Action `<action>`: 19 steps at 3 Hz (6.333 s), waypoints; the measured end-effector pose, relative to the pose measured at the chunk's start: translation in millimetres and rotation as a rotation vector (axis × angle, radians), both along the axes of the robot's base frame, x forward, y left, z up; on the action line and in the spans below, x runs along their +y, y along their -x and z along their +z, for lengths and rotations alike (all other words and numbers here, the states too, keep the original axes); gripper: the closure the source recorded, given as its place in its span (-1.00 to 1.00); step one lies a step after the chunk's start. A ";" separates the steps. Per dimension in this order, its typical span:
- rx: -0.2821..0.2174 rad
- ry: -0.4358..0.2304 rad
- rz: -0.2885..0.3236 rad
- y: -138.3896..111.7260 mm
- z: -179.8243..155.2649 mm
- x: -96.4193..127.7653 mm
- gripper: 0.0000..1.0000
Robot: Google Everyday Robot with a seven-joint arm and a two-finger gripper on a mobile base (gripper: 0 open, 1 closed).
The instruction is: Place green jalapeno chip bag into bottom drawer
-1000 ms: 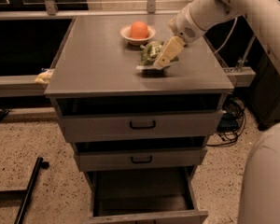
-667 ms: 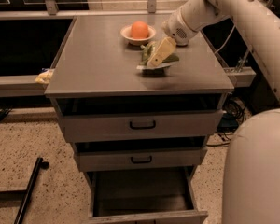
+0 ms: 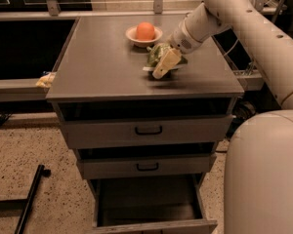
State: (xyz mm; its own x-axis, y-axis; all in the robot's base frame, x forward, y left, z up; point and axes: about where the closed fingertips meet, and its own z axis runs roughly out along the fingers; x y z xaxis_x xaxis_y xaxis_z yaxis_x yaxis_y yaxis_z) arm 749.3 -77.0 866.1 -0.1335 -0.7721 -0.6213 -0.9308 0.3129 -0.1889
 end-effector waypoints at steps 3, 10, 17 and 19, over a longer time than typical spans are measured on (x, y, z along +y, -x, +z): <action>-0.015 0.110 -0.012 121.2 21.7 -77.1 0.74; 0.216 0.000 0.223 379.4 -244.8 -126.6 1.00; 0.008 -0.009 0.259 294.8 -482.8 -107.6 1.00; -0.106 0.013 0.295 259.8 -563.3 -115.4 1.00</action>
Offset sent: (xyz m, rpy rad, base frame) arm -0.1249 -0.0926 0.0237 -0.1288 0.0039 -0.0451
